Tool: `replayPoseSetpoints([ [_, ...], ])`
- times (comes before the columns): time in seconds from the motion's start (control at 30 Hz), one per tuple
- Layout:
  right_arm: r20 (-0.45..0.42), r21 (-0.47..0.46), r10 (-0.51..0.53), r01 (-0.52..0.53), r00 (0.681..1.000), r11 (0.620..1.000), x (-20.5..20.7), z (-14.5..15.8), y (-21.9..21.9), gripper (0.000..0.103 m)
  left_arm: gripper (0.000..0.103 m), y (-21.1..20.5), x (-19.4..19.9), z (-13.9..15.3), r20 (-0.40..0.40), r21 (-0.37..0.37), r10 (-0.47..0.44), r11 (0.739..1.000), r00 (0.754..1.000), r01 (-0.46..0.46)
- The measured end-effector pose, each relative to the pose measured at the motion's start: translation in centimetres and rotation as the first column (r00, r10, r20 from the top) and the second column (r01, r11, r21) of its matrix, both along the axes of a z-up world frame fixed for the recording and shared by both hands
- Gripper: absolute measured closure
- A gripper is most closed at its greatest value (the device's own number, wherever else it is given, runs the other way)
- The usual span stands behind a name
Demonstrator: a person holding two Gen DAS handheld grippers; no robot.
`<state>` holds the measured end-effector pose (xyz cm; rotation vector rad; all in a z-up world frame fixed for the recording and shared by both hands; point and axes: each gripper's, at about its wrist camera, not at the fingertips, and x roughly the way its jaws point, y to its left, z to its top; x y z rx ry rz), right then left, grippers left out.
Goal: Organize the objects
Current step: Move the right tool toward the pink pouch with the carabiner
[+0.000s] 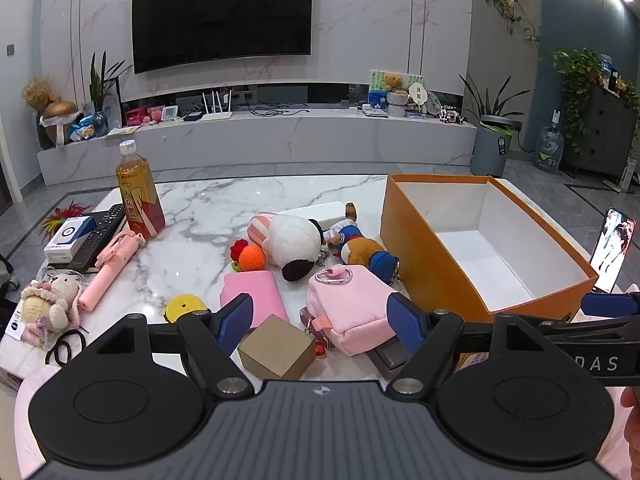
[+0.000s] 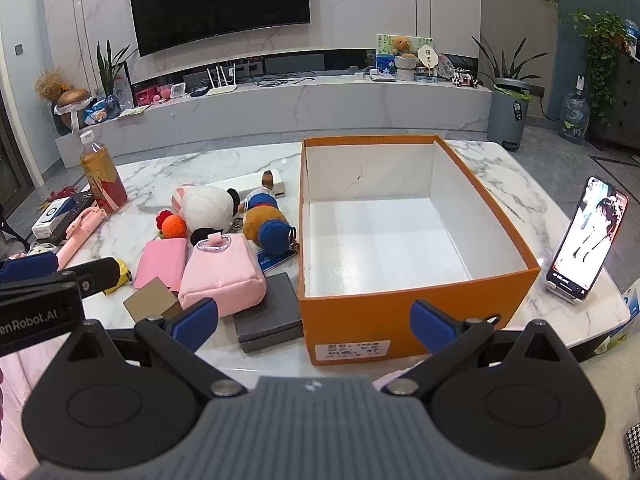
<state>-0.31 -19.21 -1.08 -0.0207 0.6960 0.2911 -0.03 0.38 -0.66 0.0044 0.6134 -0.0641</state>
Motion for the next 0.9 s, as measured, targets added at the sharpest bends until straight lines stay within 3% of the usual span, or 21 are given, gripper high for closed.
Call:
replayPoseSetpoints([
  [0.5, -0.035, 0.014, 0.024, -0.023, 0.999, 1.0, 0.6, -1.1, 0.7, 0.002, 0.016, 0.9, 0.5, -1.2, -0.038, -0.01, -0.009, 1.0, 0.999, 0.009],
  [0.6, -0.045, 0.015, 0.045, -0.045, 0.998, 0.999, 0.9, -1.5, 1.2, 0.009, 0.021, 1.6, 1.0, -1.8, -0.071, -0.029, -0.025, 0.999, 0.997, 0.023],
  [0.77, -0.067, 0.015, 0.102, -0.101, 0.993, 0.995, 1.5, -1.8, 2.4, 0.031, 0.037, 2.1, 1.9, -2.4, -0.098, -0.012, -0.055, 0.998, 0.994, 0.054],
  [0.9, -0.058, 0.007, 0.155, -0.155, 0.986, 0.988, 2.3, -1.8, 3.8, 0.044, 0.041, 2.9, 3.2, -2.6, -0.125, -0.08, -0.076, 0.995, 0.989, 0.067],
])
